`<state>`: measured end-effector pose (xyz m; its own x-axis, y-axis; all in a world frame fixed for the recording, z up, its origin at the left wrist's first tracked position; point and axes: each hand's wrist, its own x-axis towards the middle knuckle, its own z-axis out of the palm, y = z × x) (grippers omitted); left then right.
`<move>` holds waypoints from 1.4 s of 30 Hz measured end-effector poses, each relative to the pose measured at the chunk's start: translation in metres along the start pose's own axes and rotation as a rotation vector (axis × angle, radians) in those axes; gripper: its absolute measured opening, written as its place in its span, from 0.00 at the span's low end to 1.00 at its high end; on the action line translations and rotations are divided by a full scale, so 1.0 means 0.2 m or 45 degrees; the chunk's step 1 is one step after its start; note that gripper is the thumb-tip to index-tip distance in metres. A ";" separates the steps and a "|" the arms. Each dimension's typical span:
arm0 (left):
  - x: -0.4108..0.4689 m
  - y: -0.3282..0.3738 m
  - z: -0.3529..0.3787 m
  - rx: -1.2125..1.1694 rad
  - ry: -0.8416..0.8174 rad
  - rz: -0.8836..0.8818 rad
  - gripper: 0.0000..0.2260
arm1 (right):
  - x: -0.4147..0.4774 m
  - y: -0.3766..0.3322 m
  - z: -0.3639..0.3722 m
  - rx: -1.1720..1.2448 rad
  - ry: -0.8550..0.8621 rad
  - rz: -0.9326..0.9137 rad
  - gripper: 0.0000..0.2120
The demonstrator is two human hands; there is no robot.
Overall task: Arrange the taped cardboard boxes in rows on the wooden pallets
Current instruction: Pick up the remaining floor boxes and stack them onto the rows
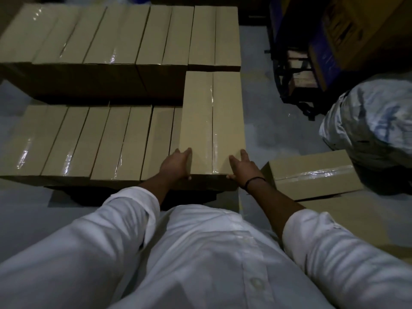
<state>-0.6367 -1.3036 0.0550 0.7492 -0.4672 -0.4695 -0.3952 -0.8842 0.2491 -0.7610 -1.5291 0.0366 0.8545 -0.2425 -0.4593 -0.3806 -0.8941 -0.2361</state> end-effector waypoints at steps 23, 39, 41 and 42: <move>0.14 0.00 -0.05 0.012 0.027 0.055 0.49 | 0.14 0.03 -0.05 0.018 0.067 0.023 0.30; 0.18 -0.03 -0.05 0.035 0.017 0.063 0.50 | 0.16 0.01 -0.04 0.026 0.077 0.049 0.31; 0.18 -0.03 -0.05 0.034 0.021 0.064 0.50 | 0.16 0.01 -0.03 0.020 0.074 0.049 0.31; 0.18 -0.03 -0.05 0.035 0.021 0.064 0.49 | 0.16 0.01 -0.04 0.019 0.075 0.047 0.31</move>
<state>-0.6020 -1.3150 0.0444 0.7368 -0.5109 -0.4429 -0.4466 -0.8595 0.2485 -0.7318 -1.5416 0.0274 0.8588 -0.2973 -0.4171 -0.4171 -0.8786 -0.2327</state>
